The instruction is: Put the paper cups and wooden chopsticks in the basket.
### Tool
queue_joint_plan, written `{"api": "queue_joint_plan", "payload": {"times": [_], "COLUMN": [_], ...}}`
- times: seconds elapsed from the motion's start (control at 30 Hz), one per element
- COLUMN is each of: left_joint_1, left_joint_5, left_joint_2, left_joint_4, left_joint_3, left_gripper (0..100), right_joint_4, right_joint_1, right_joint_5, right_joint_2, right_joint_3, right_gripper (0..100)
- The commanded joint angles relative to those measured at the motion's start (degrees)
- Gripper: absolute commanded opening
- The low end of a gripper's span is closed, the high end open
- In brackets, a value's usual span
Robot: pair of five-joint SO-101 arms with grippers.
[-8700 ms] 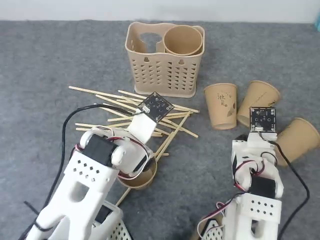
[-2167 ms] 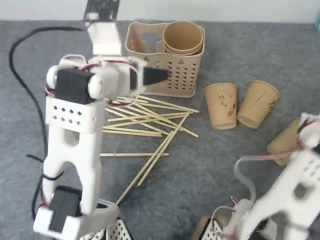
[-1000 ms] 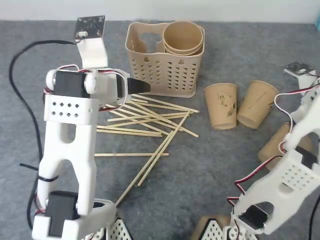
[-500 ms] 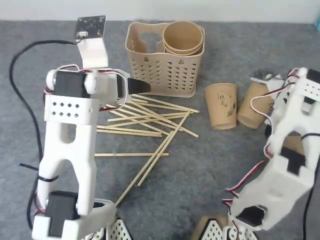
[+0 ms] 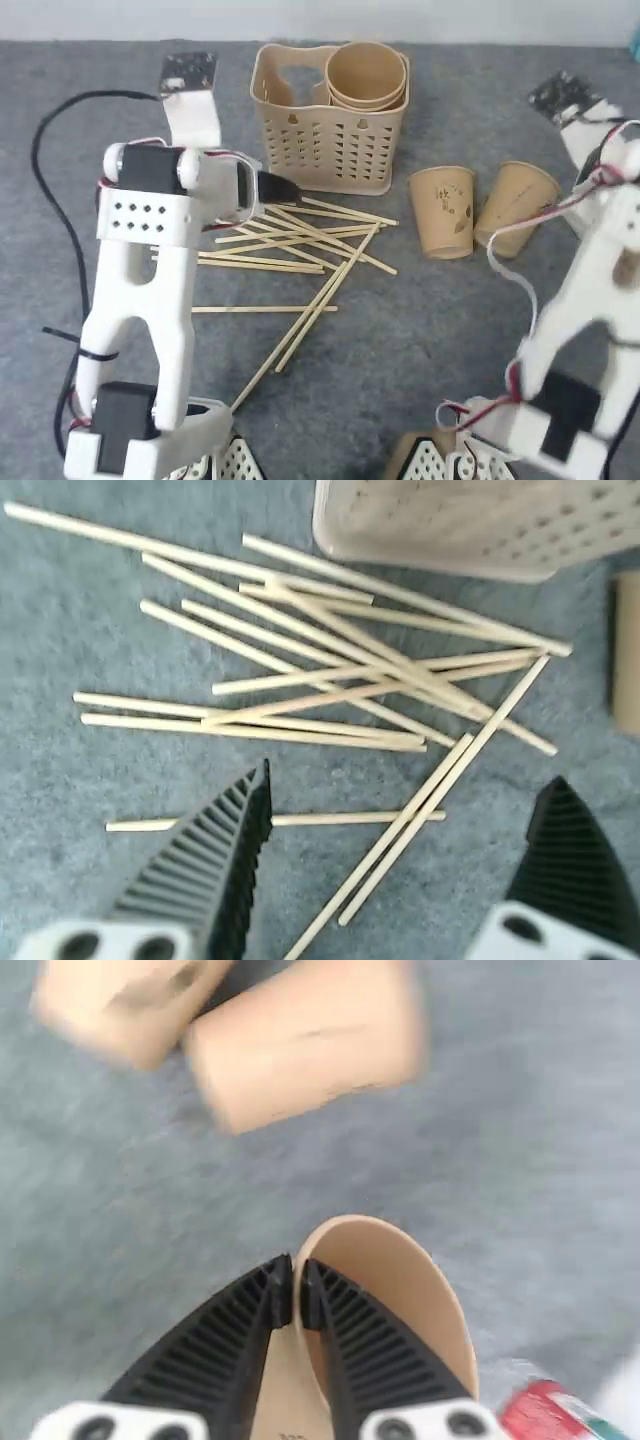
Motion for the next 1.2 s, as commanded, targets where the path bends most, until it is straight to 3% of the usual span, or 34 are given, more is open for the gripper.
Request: {"api": "queue_joint_plan", "payload": {"times": [0.0,0.2,0.53,0.73,1.17], "left_joint_1": [-0.53,-1.32,-13.89,-17.76,-18.46], "left_joint_5": [-0.35,-0.62,-3.60,-5.36,-5.98], "left_joint_2": [-2.90,-2.90,-2.90,-5.63,-21.98], "left_joint_4": [-0.88,-0.70,-1.05,-3.43,-16.97], "left_joint_3": [2.33,5.05,7.69,9.19,30.20], "left_gripper": [38,38,38,38,38], "right_joint_4": [-4.79,-10.77,-29.76,-41.19,-66.59], "right_joint_1": [-2.07,-8.92,-23.52,-31.78,-41.71], "right_joint_5": [-5.80,-16.00,-27.16,-27.25,-24.35], "right_joint_2": [-9.98,-17.63,-18.15,-12.09,3.12], "right_joint_3": [-3.08,-2.99,-2.90,-2.99,-3.16], "right_gripper": [0.9,0.9,0.8,0.8,0.8]}}
